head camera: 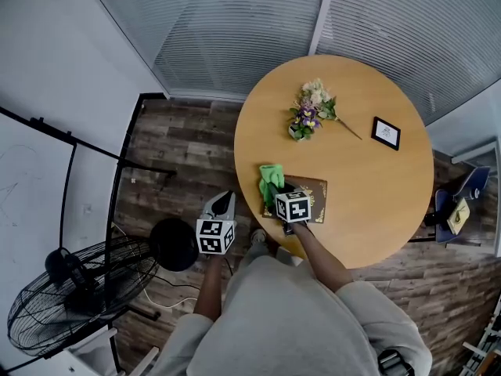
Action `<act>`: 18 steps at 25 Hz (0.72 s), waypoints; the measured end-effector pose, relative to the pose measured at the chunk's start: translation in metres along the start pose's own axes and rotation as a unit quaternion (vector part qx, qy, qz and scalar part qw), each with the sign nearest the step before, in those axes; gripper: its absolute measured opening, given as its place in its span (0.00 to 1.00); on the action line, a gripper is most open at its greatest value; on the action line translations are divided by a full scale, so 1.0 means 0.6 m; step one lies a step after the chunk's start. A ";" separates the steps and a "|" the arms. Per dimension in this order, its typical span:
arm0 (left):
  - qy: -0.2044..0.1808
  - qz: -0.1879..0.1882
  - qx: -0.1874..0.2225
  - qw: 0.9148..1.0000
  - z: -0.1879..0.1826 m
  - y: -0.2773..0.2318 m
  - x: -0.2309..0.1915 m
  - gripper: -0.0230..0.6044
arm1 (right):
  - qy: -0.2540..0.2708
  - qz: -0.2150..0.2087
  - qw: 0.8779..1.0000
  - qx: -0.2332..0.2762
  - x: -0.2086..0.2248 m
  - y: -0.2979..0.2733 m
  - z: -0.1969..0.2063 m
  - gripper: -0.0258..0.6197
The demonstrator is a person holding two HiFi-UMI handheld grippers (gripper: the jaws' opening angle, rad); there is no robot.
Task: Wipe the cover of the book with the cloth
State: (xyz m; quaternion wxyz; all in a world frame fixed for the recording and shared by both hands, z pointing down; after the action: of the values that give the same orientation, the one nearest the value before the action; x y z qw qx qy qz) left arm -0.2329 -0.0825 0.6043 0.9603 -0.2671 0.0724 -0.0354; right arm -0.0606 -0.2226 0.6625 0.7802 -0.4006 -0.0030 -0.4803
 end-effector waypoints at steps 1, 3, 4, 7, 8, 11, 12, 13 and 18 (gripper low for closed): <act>0.000 0.000 0.000 1.000 0.000 0.000 0.001 0.05 | -0.001 0.002 1.000 -0.001 0.002 0.002 0.001 0.21; -0.002 0.001 -0.001 1.000 -0.001 -0.001 0.002 0.05 | -0.004 0.005 1.000 -0.002 0.009 0.006 0.002 0.21; -0.002 0.002 -0.001 1.000 -0.001 -0.002 0.004 0.05 | -0.006 0.007 1.000 -0.002 0.013 0.010 0.002 0.21; -0.004 0.006 -0.001 1.000 -0.003 -0.005 0.012 0.05 | -0.009 0.015 1.000 -0.002 0.024 0.021 0.003 0.21; -0.005 0.009 -0.001 1.000 -0.004 -0.007 0.015 0.05 | -0.011 0.017 1.000 -0.002 0.027 0.024 0.003 0.21; -0.009 0.016 -0.001 1.000 -0.006 -0.013 0.025 0.05 | -0.014 0.025 1.000 -0.001 0.038 0.033 0.006 0.21; -0.011 0.018 -0.001 1.000 -0.007 -0.016 0.029 0.05 | -0.015 0.028 0.999 0.000 0.042 0.036 0.008 0.21; -0.012 0.021 -0.001 1.000 -0.008 -0.018 0.033 0.05 | -0.017 0.030 0.999 0.001 0.045 0.039 0.010 0.21; -0.019 0.031 0.001 0.999 -0.014 -0.027 0.047 0.05 | -0.015 0.046 0.999 0.001 0.059 0.056 0.014 0.21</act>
State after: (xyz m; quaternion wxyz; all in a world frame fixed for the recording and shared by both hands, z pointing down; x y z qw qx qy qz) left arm -0.2067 -0.1038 0.6024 0.9625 -0.2639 0.0623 -0.0003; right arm -0.0130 -0.2364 0.6609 0.8018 -0.4068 0.0031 -0.4377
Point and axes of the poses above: the fingertips, and each gripper's own axes: y backward along the fingers, x to its right, z out of its underside, the point moved 9 cm from there along y, backward along the fingers, and after that the axes turned 7 degrees about -z, right-handed, at the moved point
